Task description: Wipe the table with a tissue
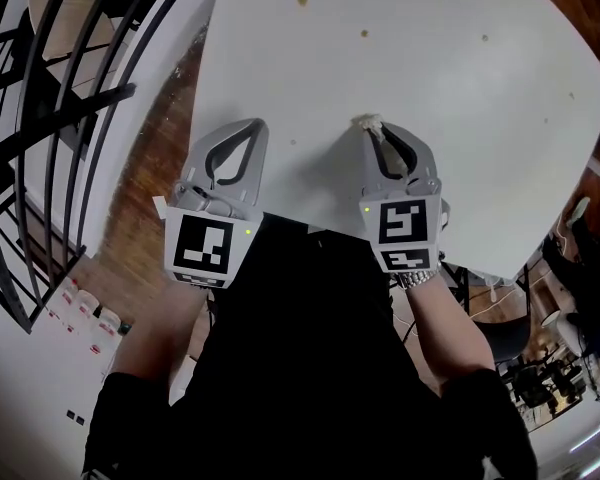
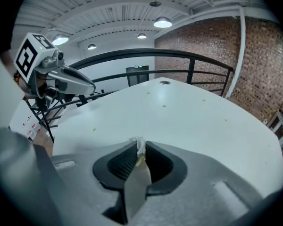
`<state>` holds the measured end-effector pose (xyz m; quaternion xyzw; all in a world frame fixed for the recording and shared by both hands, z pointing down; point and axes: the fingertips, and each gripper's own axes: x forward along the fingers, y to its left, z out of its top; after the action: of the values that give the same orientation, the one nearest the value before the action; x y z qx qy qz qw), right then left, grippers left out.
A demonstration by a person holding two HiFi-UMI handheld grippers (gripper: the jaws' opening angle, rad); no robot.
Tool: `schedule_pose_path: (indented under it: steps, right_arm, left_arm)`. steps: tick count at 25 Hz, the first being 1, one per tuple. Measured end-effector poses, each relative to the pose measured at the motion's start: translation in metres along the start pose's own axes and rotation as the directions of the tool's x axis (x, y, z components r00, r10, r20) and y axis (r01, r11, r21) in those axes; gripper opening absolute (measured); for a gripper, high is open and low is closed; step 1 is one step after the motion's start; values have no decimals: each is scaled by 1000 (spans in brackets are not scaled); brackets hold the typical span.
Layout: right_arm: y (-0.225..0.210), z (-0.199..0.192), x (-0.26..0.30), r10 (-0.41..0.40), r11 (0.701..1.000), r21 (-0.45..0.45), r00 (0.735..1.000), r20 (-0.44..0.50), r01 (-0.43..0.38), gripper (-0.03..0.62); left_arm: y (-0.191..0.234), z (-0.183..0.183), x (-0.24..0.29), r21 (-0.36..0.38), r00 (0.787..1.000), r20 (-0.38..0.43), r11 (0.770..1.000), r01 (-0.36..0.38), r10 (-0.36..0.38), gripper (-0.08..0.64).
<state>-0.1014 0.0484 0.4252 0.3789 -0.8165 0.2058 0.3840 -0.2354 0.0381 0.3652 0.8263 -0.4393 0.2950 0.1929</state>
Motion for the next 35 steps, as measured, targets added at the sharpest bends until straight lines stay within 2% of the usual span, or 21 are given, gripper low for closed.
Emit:
schedule_pose_path:
  steps: [8,15,20,35]
  right_arm:
    - [22,8,5,53,998,-37,999,7,-53,44]
    - [65,21,15,149,984,-101,989,19,-146,44]
    - [89,20,22,187,974,-131,982,0,-185,44]
    - [107,22,36,204,965,-158,978,-38,-208,44]
  left_arm:
    - [7,-4,-7,-17,1000,2,1000,-22,22,17]
    - [17,-11,-12,-36,999,4,999,-40,40,17]
    - [21,-17,-16,-44,999,-1,998,-47,47,17]
    - [30,-21,-18,-48,999,-4,997,-52,52,17]
